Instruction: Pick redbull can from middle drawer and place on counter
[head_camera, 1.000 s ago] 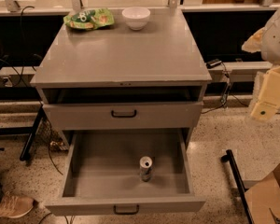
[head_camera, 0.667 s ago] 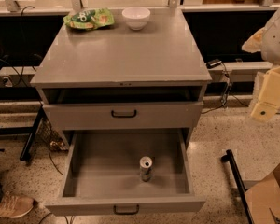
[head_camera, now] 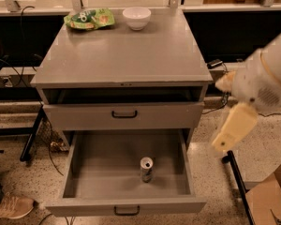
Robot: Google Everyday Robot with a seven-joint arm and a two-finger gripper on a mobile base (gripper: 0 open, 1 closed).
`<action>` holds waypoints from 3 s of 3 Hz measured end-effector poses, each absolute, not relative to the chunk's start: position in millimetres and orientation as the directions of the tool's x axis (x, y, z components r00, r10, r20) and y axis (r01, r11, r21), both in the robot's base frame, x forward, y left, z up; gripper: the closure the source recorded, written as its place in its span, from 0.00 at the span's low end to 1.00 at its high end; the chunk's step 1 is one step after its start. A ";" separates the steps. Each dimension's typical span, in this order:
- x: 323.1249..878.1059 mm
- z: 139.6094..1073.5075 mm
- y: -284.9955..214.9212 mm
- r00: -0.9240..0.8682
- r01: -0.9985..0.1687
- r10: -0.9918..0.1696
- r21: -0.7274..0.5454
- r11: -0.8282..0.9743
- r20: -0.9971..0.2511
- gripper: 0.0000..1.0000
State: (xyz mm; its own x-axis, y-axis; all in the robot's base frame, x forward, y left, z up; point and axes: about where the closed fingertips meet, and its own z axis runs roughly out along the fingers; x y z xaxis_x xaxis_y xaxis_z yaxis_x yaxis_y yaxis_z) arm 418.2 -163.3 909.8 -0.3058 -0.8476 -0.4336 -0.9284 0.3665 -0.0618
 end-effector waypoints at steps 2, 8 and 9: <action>385.4 815.9 -31.7 -0.407 -0.905 -0.607 0.211 0.369 -0.682 0.00; 449.7 634.5 -61.8 -0.423 -0.780 -0.345 0.143 0.609 -0.838 0.00; 451.2 624.3 -59.9 -0.430 -0.779 -0.352 0.145 0.610 -0.832 0.00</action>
Offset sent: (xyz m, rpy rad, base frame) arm 0.0030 0.2305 -0.1161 0.7570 0.0660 -0.1430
